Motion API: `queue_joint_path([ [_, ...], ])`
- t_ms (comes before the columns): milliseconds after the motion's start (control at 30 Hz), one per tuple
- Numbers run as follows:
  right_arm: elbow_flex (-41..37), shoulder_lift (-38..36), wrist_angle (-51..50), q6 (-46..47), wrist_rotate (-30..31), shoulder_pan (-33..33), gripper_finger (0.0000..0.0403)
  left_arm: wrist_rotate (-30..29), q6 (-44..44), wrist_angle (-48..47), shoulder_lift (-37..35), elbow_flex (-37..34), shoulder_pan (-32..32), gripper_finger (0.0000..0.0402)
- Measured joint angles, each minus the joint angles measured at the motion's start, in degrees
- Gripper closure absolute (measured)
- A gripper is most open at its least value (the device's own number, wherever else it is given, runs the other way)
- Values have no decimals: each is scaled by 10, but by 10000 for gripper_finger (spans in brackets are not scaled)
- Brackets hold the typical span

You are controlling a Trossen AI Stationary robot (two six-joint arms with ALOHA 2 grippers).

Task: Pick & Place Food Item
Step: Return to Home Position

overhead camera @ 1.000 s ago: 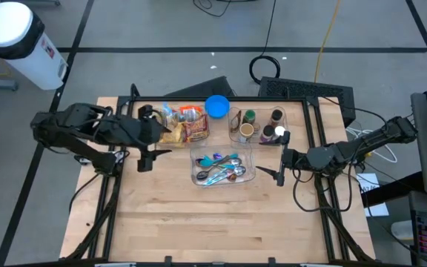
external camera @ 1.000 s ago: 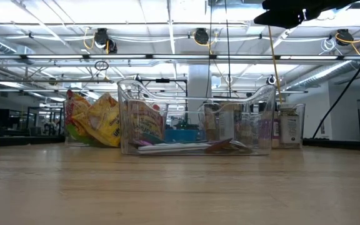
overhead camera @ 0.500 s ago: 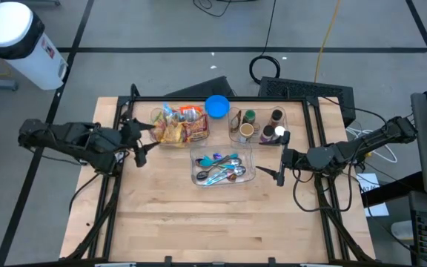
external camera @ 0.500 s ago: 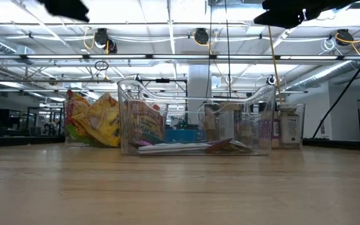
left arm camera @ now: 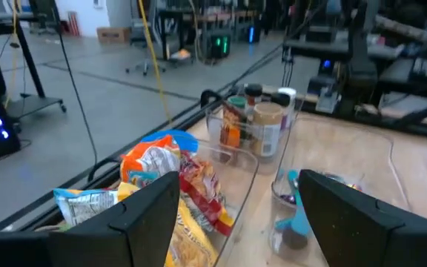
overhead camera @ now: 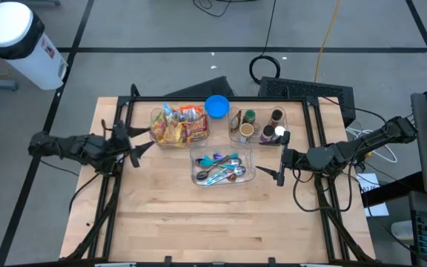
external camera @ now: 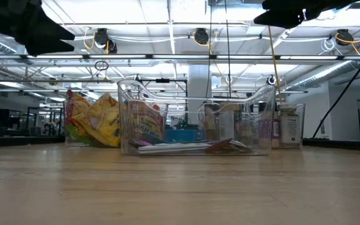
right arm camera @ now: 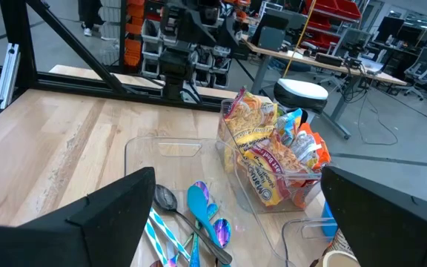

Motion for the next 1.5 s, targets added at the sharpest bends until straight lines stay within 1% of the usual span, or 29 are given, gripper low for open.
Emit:
queue_joint_path([
  [133, 0, 0, 0, 0, 0, 0, 23, 5, 4, 15, -56, -31, 0, 117],
  [233, 0, 0, 0, 0, 0, 0, 23, 29, 4, 13, -85, -44, 0, 117],
  [367, 0, 0, 0, 0, 0, 0, 23, 70, 9, 14, -106, -51, 0, 117],
  [467, 0, 0, 0, 0, 0, 0, 23, 95, 14, 15, -108, -53, 0, 117],
  [600, 0, 0, 0, 0, 0, 0, 23, 110, 14, 14, -108, -54, 0, 117],
  [1000, 0, 0, 0, 0, 0, 0, 23, 111, 12, 16, -108, -57, 0, 117],
  [1200, 0, 0, 0, 0, 0, 0, 23, 111, -8, 27, -108, -94, 0, 117],
  [1367, 0, 0, 0, 0, 0, 0, 23, 111, -12, 77, -108, -138, 0, 117],
  [1500, 0, 0, 0, 0, 0, 0, 23, 112, 4, 125, -108, -160, 0, 117],
])
